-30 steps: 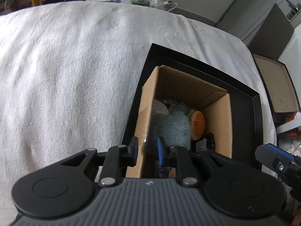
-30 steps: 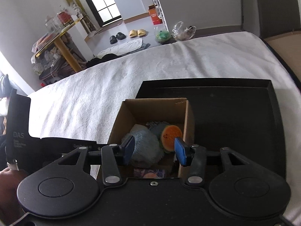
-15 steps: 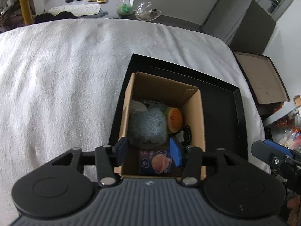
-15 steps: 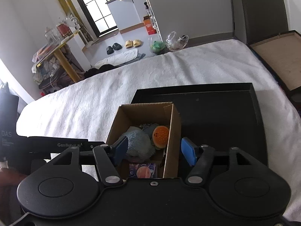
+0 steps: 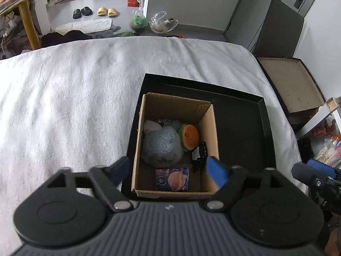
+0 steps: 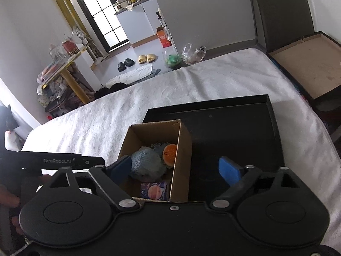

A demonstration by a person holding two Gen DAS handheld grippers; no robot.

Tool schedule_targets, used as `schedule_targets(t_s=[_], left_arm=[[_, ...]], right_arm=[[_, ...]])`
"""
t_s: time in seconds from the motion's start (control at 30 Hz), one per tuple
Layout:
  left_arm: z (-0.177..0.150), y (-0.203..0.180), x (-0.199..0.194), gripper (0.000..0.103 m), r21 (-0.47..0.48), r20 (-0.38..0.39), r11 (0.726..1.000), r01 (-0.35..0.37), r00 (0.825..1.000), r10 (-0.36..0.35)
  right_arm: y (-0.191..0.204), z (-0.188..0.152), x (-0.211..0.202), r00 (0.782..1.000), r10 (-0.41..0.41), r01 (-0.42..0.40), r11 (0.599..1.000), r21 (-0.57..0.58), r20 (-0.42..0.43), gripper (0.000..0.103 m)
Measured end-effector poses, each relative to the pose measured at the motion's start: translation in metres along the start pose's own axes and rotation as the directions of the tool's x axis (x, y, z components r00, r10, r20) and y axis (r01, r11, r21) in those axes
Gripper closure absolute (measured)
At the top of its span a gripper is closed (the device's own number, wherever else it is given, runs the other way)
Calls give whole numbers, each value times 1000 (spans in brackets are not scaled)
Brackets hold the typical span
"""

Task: Organize soft objects

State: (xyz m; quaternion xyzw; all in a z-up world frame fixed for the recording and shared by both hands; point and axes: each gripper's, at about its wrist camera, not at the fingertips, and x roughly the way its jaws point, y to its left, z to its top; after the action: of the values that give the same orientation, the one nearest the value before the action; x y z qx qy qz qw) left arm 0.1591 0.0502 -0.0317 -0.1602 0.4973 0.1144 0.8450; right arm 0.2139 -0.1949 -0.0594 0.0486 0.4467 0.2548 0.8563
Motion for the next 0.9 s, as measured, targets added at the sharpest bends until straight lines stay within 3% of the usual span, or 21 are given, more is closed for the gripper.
schedule_targets(t_s=[0.07, 0.1, 0.17, 0.9], left_arm=[[-1, -2, -7, 6, 1, 17, 1000, -2, 1000, 2], [-1, -4, -11, 5, 4, 23, 1000, -5, 1000, 5], [-3, -6, -17, 0, 8, 30, 1000, -6, 1000, 5], [-25, -19, -73, 0, 71, 127, 997, 13, 992, -22]], right_arm=[[-3, 0, -4, 1000, -9, 9, 1000, 2, 2, 1], [-5, -1, -6, 1000, -16, 16, 1000, 4, 6, 0], [-7, -1, -11, 999, -32, 32, 999, 6, 14, 0], [-21, -4, -55, 998, -57, 57, 997, 44, 12, 0]])
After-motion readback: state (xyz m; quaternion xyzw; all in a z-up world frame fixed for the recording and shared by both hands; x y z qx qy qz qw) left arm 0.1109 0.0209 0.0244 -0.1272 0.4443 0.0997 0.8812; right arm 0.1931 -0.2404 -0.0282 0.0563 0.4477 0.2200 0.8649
